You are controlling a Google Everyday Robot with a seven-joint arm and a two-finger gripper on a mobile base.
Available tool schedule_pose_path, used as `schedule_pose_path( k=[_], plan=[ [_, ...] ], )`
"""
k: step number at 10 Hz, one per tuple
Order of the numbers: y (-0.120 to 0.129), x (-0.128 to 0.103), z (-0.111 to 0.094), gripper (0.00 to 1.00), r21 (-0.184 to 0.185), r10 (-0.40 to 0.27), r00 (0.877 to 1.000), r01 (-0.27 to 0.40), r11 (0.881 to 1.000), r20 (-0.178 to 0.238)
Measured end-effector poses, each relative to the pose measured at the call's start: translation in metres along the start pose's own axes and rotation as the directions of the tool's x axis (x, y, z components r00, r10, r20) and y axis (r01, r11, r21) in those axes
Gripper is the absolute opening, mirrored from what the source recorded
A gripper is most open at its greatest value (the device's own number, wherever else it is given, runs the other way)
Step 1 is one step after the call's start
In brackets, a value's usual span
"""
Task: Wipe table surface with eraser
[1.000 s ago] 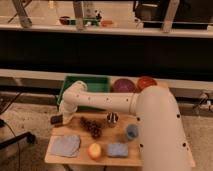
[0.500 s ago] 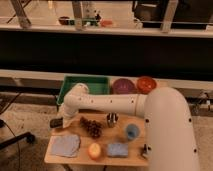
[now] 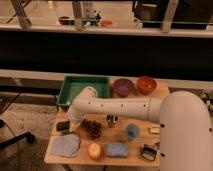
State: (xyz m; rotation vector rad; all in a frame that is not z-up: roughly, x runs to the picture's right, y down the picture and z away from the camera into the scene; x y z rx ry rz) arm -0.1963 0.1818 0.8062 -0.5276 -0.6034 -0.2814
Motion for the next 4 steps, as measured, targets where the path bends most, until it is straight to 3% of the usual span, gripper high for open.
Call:
schedule_pose_path(
  k=[4],
  plan=[
    [-0.017, 0.016, -0.006, 0.03, 0.026, 0.020, 0.999, -0.019, 0.999, -0.027]
  ],
)
